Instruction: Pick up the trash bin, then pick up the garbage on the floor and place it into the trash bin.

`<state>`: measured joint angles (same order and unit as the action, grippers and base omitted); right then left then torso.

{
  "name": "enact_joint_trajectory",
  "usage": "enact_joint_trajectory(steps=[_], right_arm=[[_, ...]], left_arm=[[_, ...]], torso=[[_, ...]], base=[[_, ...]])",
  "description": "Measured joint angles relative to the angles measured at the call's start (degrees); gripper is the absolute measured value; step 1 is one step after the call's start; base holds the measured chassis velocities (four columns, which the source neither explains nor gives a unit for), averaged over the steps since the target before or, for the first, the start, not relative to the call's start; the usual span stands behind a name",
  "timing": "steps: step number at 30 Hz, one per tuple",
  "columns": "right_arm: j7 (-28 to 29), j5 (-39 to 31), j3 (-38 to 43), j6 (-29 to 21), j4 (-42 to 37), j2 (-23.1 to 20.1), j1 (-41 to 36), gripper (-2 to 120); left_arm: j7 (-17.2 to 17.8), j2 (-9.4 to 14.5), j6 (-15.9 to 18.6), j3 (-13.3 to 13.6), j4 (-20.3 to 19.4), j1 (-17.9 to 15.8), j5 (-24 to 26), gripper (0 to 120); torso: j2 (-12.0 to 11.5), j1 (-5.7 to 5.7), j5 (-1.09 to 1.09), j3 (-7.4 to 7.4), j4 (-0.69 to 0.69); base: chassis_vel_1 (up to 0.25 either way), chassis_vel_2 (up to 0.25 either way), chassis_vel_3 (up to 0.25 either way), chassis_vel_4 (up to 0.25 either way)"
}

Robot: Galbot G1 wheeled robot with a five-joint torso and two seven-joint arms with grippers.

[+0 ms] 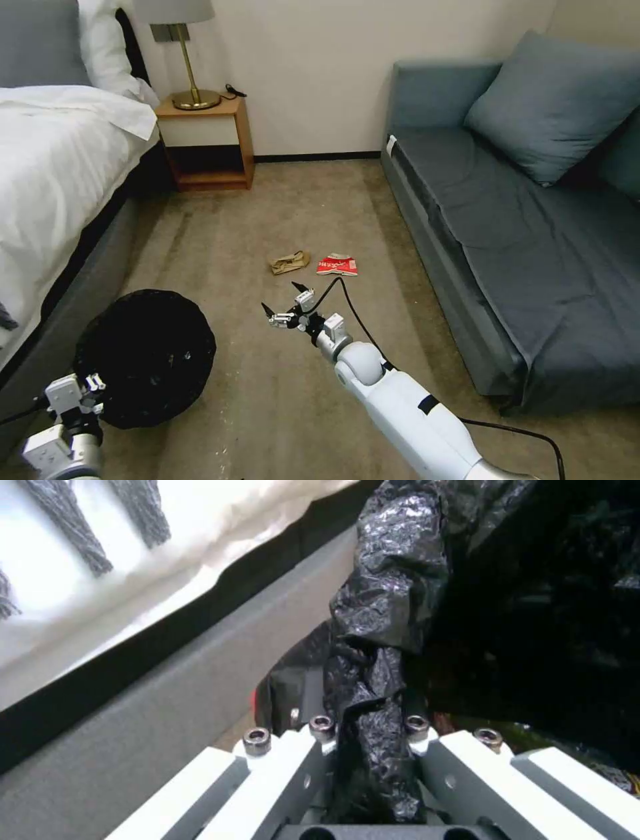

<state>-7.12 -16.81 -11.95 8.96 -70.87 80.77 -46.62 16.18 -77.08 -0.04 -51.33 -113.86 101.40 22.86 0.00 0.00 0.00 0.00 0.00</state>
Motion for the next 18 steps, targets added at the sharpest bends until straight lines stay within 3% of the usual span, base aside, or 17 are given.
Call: enact_joint_trajectory(steps=[18], right_arm=[[-1.6,0.2,0.2,0.9,0.7,-0.1,-1.0,100]], left_arm=[[0.1,-0.2,0.0,0.4,0.4,-0.4,-0.3,3]], torso=[[0.0,0.00,0.00,0.00,0.00]], base=[[-0.017,0.013,0.011,-0.013]])
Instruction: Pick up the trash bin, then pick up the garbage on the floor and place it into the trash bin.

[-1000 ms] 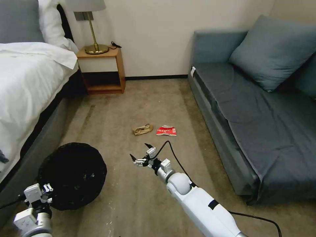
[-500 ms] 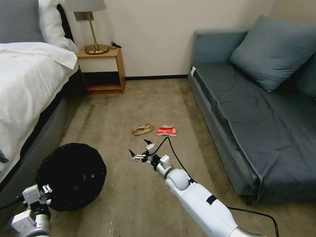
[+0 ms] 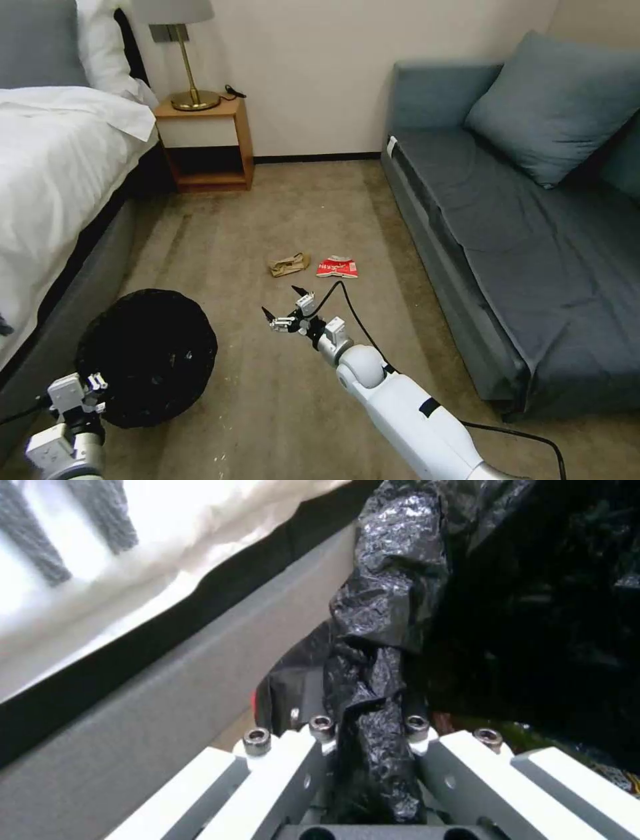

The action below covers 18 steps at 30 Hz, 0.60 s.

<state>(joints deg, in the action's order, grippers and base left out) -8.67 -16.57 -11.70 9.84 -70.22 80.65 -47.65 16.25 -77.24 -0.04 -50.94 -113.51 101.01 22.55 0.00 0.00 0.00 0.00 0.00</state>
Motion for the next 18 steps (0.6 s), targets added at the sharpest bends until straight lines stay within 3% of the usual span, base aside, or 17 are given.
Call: enact_joint_trajectory(steps=[18], right_arm=[[-1.3,0.6,0.6,1.2,1.3,-0.3,-0.4,100]], left_arm=[[0.0,-0.1,0.0,0.3,1.4,-1.2,-0.2,3]], torso=[[0.0,0.00,0.00,0.00,0.01]], base=[[-0.058,0.055,0.057,-0.056]])
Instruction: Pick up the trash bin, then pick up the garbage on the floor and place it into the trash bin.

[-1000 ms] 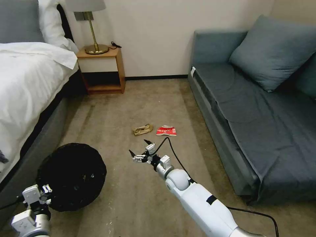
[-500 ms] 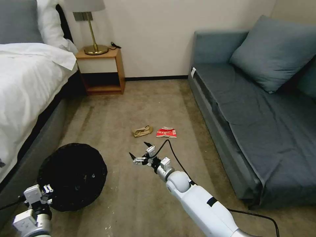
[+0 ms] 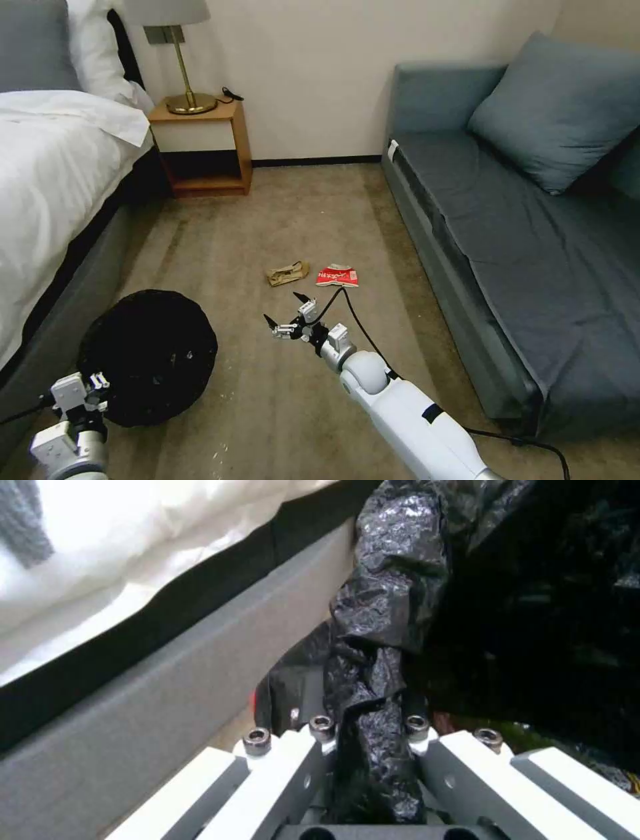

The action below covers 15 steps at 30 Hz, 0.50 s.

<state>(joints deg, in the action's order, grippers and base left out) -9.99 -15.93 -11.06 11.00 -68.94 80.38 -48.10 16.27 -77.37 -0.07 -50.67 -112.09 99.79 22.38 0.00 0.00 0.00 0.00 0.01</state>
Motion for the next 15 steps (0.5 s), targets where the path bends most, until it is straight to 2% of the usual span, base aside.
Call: enact_joint_trajectory(steps=[15], right_arm=[[-0.9,0.0,0.2,0.5,1.6,0.9,0.4,100]], left_arm=[[0.0,0.5,0.0,-0.2,0.3,-0.1,0.2,3]], torso=[[0.0,0.00,0.00,0.00,0.00]], base=[[-0.078,0.084,0.079,-0.077]])
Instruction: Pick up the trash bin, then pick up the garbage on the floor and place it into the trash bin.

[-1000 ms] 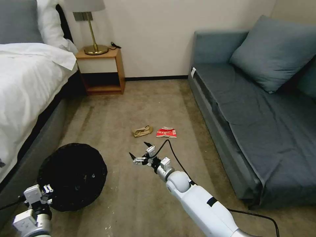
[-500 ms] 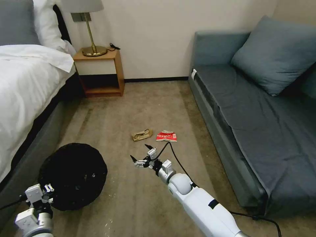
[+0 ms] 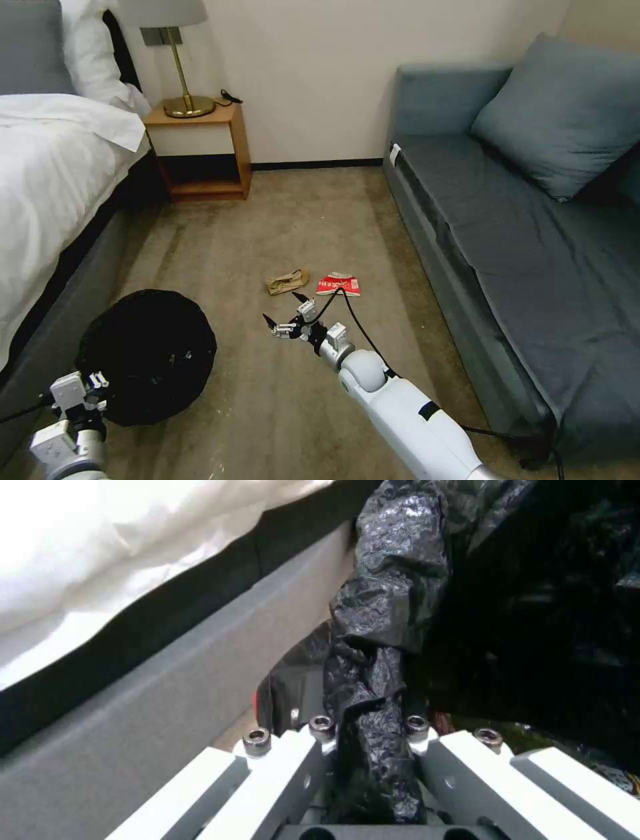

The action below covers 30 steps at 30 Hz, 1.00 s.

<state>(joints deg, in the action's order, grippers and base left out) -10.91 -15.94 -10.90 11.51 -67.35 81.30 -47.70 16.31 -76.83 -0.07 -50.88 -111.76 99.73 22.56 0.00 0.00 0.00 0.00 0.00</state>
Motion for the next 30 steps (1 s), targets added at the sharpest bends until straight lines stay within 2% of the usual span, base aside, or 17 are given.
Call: enact_joint_trajectory(steps=[17,30], right_arm=[[-0.3,1.1,-0.4,0.2,-0.3,0.0,-0.4,100],[-0.6,1.8,-1.0,0.4,-0.5,0.2,-0.1,100]], left_arm=[[0.4,-0.6,-0.5,0.2,0.5,0.2,-0.3,3],[0.5,0.5,-0.4,-0.2,0.5,0.2,0.3,3]], torso=[[0.0,0.00,0.00,0.00,-0.01],[0.0,0.00,0.00,0.00,0.00]], base=[[-0.096,0.099,0.094,-0.098],[-0.101,0.102,0.101,-0.095]])
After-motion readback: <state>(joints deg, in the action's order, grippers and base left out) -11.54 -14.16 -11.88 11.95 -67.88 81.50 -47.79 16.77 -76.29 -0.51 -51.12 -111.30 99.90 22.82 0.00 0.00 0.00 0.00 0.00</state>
